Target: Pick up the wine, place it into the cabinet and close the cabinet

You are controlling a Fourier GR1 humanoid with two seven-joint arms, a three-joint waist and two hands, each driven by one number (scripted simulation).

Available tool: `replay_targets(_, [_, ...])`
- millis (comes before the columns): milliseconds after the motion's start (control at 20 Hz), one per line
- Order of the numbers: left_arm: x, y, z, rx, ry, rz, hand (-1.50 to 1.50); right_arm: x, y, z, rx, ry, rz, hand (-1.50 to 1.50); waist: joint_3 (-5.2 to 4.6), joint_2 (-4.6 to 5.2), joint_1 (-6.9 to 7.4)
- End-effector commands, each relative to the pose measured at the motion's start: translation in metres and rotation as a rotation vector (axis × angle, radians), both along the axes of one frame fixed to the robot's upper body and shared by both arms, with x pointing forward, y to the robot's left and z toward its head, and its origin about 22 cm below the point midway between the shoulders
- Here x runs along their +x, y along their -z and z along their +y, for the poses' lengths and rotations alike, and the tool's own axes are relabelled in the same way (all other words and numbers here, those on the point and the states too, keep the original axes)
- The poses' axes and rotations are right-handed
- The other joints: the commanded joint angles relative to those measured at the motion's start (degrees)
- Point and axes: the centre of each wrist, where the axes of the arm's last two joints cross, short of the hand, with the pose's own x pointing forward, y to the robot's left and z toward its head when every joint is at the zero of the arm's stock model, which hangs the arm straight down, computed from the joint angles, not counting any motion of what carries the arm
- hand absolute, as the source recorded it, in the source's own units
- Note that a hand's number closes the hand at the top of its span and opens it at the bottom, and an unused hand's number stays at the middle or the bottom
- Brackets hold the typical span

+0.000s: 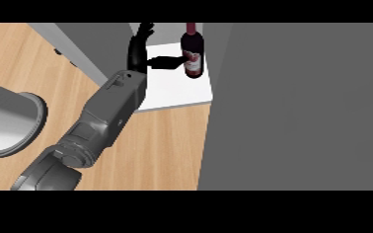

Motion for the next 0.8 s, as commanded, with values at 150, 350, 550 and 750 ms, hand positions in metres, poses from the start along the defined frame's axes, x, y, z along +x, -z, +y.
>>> replay_targets(150, [0.004,-0.008,0.005,-0.042,0.054,-0.059,-1.50,-0.020,-0.023,-0.003,0.078,-0.050,0.013,-1.50,-0.03,-0.22,0.31])
replay_targets(350, [0.008,-0.018,-0.001,-0.176,0.117,-0.112,-1.50,-0.021,-0.023,-0.004,0.057,-0.044,0.010,-1.50,-0.10,-0.29,0.35])
replay_targets(550, [0.008,-0.026,-0.021,-0.243,0.181,-0.152,1.50,-0.023,-0.024,-0.004,0.086,-0.043,0.019,-1.50,-0.03,-0.57,0.86])
replay_targets(750, [0.011,-0.035,-0.027,-0.330,0.292,-0.178,1.50,-0.025,-0.032,-0.008,0.074,-0.027,0.024,-1.50,-0.05,-0.88,2.57])
